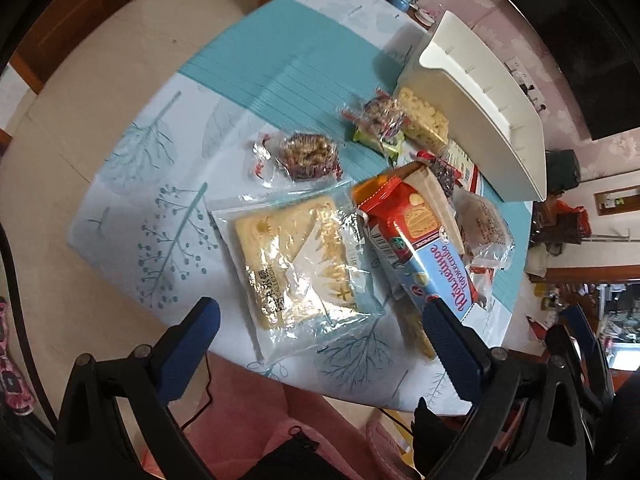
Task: Organize snacks
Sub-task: 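Grasp yellow bread bag with left tool while right tool grasps blue biscuit pack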
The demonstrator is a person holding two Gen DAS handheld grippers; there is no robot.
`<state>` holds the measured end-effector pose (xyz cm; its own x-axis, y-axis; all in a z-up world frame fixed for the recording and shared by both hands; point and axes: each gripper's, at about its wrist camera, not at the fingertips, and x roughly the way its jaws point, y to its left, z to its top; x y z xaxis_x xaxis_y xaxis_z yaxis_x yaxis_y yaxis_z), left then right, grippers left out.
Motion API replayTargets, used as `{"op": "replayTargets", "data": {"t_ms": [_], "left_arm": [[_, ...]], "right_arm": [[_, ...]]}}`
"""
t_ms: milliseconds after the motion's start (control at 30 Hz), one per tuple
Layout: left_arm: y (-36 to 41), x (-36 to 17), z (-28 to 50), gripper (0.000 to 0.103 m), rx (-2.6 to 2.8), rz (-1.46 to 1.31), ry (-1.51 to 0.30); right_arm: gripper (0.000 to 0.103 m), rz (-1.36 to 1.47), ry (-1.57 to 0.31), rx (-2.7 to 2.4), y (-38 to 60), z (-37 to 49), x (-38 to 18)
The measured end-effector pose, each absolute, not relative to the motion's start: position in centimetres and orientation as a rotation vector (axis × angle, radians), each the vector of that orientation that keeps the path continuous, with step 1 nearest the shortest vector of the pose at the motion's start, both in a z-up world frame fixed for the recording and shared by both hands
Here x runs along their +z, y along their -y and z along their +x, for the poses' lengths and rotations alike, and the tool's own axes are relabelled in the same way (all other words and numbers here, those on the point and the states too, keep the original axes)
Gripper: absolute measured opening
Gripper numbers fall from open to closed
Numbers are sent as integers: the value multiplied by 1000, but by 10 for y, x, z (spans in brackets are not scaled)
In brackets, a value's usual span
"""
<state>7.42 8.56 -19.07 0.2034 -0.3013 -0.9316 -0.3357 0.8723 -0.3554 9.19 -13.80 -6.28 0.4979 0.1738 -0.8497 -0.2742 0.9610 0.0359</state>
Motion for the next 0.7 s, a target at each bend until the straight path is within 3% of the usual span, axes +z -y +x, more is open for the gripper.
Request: {"op": "replayTargets", "data": {"t_ms": [533, 700], "left_arm": [[-104, -276, 65, 81, -39, -706, -1417], [-106, -285, 59, 80, -36, -716, -1420]], "right_arm": [[83, -245, -1082, 434, 113, 106, -135], [83, -265, -1099, 461, 109, 108, -150]]}}
